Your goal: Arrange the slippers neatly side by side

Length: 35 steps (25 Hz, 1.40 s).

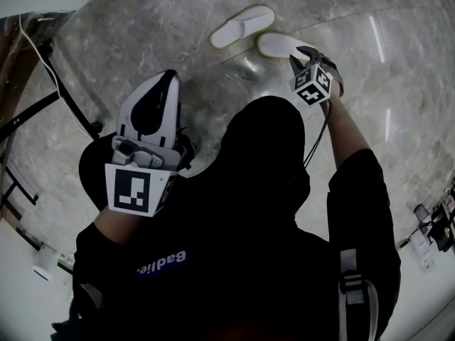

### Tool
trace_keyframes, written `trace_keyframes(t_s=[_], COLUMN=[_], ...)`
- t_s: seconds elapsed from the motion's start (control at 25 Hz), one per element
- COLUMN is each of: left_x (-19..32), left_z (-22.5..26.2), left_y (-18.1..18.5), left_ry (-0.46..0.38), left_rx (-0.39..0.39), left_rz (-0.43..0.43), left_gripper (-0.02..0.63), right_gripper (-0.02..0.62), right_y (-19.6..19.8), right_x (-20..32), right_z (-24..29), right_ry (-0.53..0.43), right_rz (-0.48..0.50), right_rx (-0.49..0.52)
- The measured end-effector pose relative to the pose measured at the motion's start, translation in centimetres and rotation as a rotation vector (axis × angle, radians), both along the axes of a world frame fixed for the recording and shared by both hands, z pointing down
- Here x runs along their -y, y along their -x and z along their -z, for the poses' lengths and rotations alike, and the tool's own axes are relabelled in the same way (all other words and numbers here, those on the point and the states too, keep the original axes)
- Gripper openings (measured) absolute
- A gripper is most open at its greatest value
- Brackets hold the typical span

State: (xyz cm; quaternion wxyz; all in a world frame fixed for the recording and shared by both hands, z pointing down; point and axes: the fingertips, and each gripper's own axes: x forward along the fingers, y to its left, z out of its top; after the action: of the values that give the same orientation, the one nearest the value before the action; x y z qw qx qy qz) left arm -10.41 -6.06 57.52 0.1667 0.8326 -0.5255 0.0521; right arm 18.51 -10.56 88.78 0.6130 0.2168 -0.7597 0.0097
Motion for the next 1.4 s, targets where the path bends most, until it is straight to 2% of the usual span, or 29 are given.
trace_keyframes(t_s=[0.08,0.28,0.52,0.6,0.72,0.96,1.12,1.24,1.32,1.4], left_x=[-0.6,-1.8,-3.6,-4.6,-5.3,-5.5,-5.7,-5.4,-5.3,-5.3], left_z=[-0.6,-2.9,-3.9,-4.6,-5.5,-3.4,-1.6,-1.5,-2.1,-3.2], left_y=[1.0,3.5,5.5,6.4,7.4,6.4,6.0,5.8,5.2,4.7], left_ry=[-0.019,0.037,0.09,0.118,0.143,0.121,0.094,0.083,0.085,0.09], left_rx=[0.028,0.097,0.135,0.135,0.139,0.155,0.159,0.146,0.13,0.114], left_rz=[0.012,0.083,0.142,0.172,0.203,0.185,0.157,0.143,0.128,0.114], left_gripper=[-0.014,-0.014,-0.014,-0.014,-0.014,-0.014,-0.014,-0.014,-0.014,-0.014], right_gripper=[0.089,0.089,0.089,0.089,0.089,0.089,0.089,0.089,0.089,0.089], right_y=[-0.3,-0.1,-0.3,-0.3,-1.0,-4.3,-9.4,-14.0,-14.7,-12.7], right_x=[0.0,-1.1,-1.2,-1.2,-0.3,1.5,6.1,10.7,11.8,10.0], right_z=[-2.7,-7.9,-11.9,-12.5,-12.4,-13.4,-11.8,-8.9,-7.6,-8.3], right_ry=[0.016,0.02,-0.021,-0.018,-0.001,0.034,0.056,0.05,0.053,0.084], right_rz=[0.068,0.259,0.306,0.267,0.136,0.119,-0.01,-0.122,-0.071,0.059], right_rx=[-0.062,-0.22,-0.302,-0.289,-0.26,-0.316,-0.355,-0.336,-0.298,-0.25])
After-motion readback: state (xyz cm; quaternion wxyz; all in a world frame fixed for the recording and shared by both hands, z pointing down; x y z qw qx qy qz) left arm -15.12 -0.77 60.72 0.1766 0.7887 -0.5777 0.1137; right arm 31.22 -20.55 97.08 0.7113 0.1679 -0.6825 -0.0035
